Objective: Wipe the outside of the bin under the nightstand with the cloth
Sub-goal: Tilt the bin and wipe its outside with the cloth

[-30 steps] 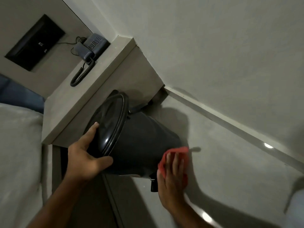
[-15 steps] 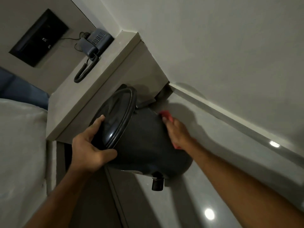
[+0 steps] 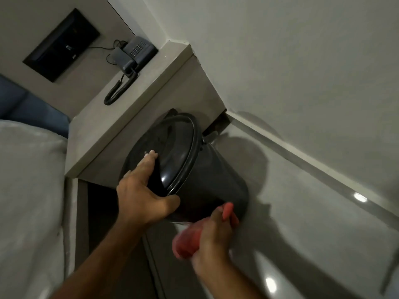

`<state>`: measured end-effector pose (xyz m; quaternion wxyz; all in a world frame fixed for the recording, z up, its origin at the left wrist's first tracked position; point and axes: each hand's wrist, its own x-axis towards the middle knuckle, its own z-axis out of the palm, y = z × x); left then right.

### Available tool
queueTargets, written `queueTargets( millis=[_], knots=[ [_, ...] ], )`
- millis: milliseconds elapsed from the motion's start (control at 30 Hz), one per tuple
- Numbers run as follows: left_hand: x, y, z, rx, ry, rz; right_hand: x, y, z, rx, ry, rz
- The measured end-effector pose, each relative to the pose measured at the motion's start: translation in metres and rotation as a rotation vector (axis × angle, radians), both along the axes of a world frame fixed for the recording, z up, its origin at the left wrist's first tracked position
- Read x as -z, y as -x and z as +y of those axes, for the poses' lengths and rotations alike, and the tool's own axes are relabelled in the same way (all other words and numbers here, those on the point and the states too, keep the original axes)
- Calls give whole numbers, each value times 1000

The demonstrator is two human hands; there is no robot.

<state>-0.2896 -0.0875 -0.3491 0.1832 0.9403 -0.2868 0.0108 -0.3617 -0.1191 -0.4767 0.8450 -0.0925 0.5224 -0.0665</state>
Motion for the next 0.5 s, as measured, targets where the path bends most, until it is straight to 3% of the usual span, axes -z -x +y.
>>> queueTargets(
  millis=[67,233,400,500],
  knots=[
    [-3,1,0,-18,-18,-25,-29,5,-22,48,-69,-134],
    [-6,5,-3,26,-123,-62,-93,18,-72,146,103,-331],
    [11,-1,-4,125,-126,-162,-134,24,-138,164,147,-377],
    [20,-3,1,147,-135,-175,-155,21,-149,123,185,-243]
  ],
)
